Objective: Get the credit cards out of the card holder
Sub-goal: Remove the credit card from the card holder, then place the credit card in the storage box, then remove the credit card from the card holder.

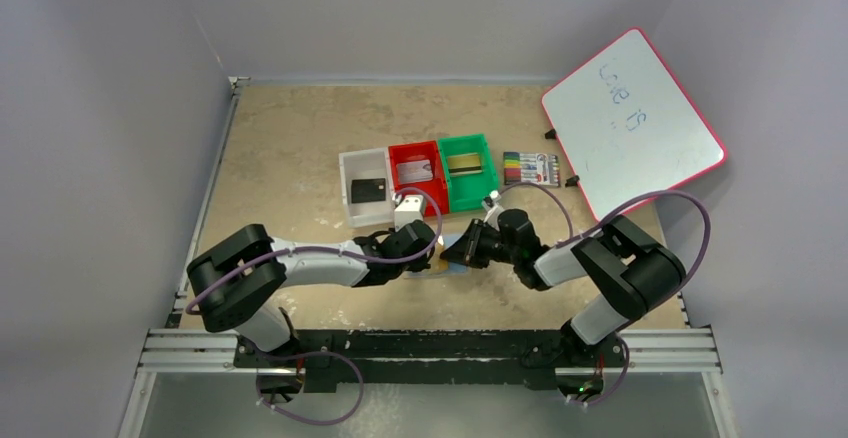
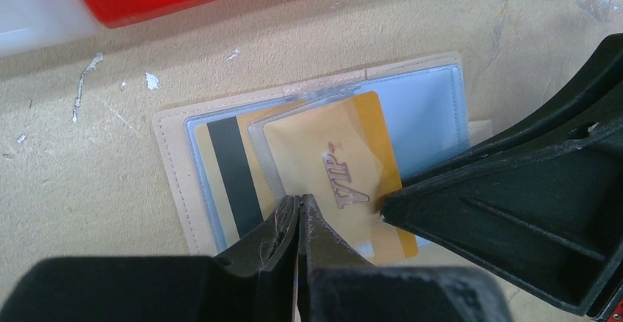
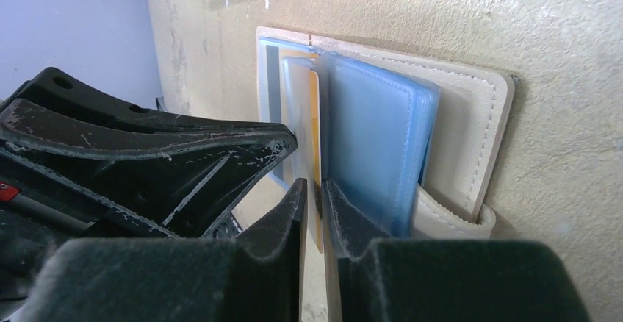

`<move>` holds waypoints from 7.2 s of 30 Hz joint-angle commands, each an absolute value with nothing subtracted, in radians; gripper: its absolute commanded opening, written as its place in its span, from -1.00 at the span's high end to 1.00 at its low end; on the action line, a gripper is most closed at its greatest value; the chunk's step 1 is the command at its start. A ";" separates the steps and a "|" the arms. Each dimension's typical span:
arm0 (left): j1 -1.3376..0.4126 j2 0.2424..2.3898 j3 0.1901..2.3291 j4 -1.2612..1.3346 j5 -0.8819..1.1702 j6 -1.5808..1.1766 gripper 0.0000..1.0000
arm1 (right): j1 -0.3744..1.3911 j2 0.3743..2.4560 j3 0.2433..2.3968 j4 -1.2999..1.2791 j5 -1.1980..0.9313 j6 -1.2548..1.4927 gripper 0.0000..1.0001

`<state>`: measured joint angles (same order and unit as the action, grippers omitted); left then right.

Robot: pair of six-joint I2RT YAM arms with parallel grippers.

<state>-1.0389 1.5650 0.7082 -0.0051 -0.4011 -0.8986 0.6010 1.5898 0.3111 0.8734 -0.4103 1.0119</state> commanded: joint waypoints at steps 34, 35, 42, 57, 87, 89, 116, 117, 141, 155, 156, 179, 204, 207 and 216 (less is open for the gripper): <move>-1.045 1.463 0.667 -0.035 -0.401 -0.881 0.85 | 0.536 1.067 0.376 0.399 -0.212 0.755 1.00; -1.045 1.447 0.667 -0.022 -0.396 -0.879 0.78 | 0.537 1.029 0.378 0.391 -0.214 0.733 1.00; -1.048 1.298 0.654 0.015 -0.428 -0.877 0.40 | 0.537 0.848 0.385 0.372 -0.229 0.557 1.00; -1.047 1.054 0.578 -0.071 -0.551 -0.886 0.25 | 0.537 0.619 0.330 0.506 -0.248 0.031 1.00; -1.047 0.920 0.569 -0.251 -0.626 -0.911 0.24 | 0.415 1.383 0.871 0.271 -0.238 -1.057 1.00; -1.047 0.908 0.567 -0.256 -0.632 -0.910 0.23 | 0.407 1.426 0.912 0.203 -0.271 -1.106 1.00; -1.046 0.856 0.575 -0.335 -0.689 -0.894 0.17 | 0.401 1.730 1.106 0.102 -0.295 -1.255 1.00; -1.045 0.856 0.576 -0.335 -0.689 -0.895 0.18 | 0.402 1.736 1.104 0.121 -0.290 -1.254 1.00; -1.046 0.874 0.580 -0.351 -0.690 -0.912 0.17 | 0.400 1.855 1.092 0.275 -0.261 -1.252 0.90; -1.046 0.880 0.578 -0.355 -0.685 -0.916 0.17 | 0.400 1.791 1.100 0.171 -0.292 -1.219 0.37; -1.045 0.880 0.578 -0.354 -0.684 -0.916 0.17 | 0.399 1.784 1.101 0.159 -0.295 -1.217 0.33; -1.045 0.859 0.587 -0.444 -0.812 -0.992 0.17 | 0.397 1.389 0.912 0.226 -0.410 0.279 -0.91; -1.046 0.704 0.551 -0.644 -0.965 -1.125 0.16 | 1.064 1.602 0.934 -0.046 0.393 0.663 -0.26; -1.046 0.714 0.548 -0.629 -0.959 -1.125 0.15 | 1.068 1.636 0.949 -0.048 0.373 0.649 -0.29; -1.046 0.730 0.542 -0.612 -0.936 -1.131 0.16 | 1.089 1.736 1.014 -0.100 0.391 0.662 -0.30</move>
